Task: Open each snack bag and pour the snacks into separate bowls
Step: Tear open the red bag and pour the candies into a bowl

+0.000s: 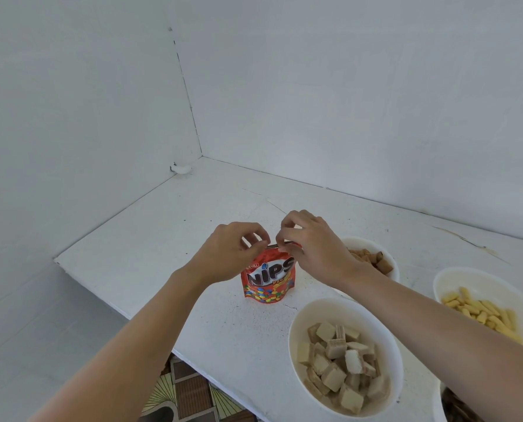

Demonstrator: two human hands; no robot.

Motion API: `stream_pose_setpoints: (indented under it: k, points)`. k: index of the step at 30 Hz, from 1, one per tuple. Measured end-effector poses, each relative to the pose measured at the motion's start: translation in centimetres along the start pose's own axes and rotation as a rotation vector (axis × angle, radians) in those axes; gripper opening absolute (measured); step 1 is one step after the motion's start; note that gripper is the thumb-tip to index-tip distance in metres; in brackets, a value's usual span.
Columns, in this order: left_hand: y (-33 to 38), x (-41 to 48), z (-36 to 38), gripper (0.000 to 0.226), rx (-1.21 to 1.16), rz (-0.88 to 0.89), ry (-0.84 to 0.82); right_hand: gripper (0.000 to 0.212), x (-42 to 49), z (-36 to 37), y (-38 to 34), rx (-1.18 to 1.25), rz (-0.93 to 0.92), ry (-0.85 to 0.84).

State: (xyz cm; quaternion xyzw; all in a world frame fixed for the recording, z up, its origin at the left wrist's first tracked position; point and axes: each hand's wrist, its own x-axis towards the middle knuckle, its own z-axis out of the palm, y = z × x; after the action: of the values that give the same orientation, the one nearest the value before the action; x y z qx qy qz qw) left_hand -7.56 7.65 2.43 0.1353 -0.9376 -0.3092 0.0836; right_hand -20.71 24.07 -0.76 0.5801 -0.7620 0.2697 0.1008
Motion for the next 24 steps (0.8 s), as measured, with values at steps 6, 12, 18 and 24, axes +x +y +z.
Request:
stream_pose_setpoints:
  k: [6, 12, 18, 24]
  points:
    - [0.0, 0.3, -0.8, 0.023, 0.005, -0.073, -0.219, 0.012, -0.2, 0.2, -0.1, -0.01, -0.037, 0.016]
    - [0.8, -0.1, -0.1, 0.029, -0.229, -0.185, -0.266, 0.017, 0.0, 0.4, -0.7, 0.21, 0.032, -0.051]
    - [1.1, -0.8, -0.5, 0.027, -0.261, -0.213, -0.287, 0.021, 0.1, 0.3, -1.3, 0.218, -0.004, -0.077]
    - [1.3, -1.1, 0.4, 0.024, -0.117, -0.17, -0.129, 0.007, -0.1, 0.4, -1.8, 0.295, 0.043, -0.103]
